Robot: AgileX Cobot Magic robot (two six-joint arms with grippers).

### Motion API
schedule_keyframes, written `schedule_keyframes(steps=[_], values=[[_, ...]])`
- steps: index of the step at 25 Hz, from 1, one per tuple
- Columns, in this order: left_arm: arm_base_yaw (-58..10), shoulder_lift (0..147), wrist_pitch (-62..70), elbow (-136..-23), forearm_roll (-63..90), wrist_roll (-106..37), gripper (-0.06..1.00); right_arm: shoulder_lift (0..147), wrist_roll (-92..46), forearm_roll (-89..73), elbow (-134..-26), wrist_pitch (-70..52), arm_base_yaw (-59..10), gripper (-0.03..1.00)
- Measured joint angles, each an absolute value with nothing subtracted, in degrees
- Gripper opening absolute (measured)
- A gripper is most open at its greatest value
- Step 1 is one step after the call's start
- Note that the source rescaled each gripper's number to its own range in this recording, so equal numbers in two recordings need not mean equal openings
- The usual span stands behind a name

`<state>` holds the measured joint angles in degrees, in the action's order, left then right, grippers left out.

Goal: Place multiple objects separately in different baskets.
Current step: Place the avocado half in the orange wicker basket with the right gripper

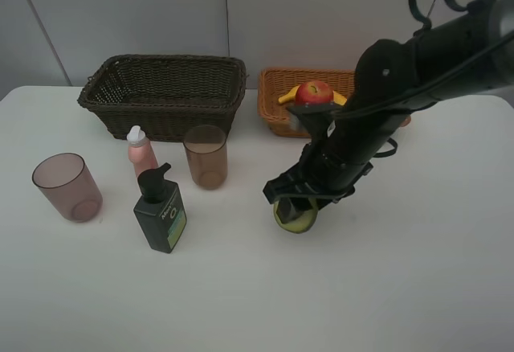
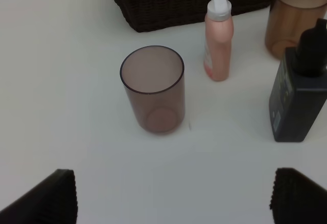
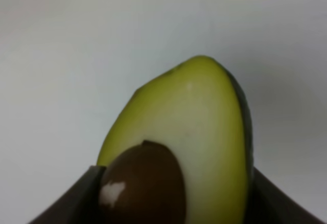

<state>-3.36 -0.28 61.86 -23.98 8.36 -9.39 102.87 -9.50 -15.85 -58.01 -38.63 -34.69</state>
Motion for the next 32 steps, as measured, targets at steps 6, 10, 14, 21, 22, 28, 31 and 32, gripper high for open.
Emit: schedule_keyframes(steps=[6,10,14,21,22,28,31,32], values=[[-3.36,-0.28,61.86,-23.98,8.36,-9.39,1.0,102.87,-9.87,-11.51,-67.69,-49.68,-34.38,0.29],[-3.36,-0.28,61.86,-23.98,8.36,-9.39,1.0,102.87,-9.92,-8.26,-73.79,-54.65,-32.6,0.29],[-3.36,-0.28,61.86,-23.98,8.36,-9.39,1.0,102.87,-9.92,-4.76,-78.52,-56.8,-29.62,0.29],[-3.36,-0.28,61.86,-23.98,8.36,-9.39,1.0,102.87,-15.04,-1.62,-82.94,-55.81,-23.5,0.29],[-3.36,-0.28,61.86,-23.98,8.36,-9.39,1.0,102.87,-15.72,-1.34,-83.23,-54.84,-22.75,0.29],[-3.36,-0.28,61.86,-23.98,8.36,-9.39,1.0,102.99,-17.19,0.57,-83.45,-46.81,-17.55,0.29],[-3.36,-0.28,61.86,-23.98,8.36,-9.39,1.0,104.08,-17.24,2.33,-83.5,-42.64,-15.55,0.29],[-3.36,-0.28,61.86,-23.98,8.36,-9.39,1.0,104.63,-17.38,2.58,-83.5,-41.65,-14.98,0.29]])
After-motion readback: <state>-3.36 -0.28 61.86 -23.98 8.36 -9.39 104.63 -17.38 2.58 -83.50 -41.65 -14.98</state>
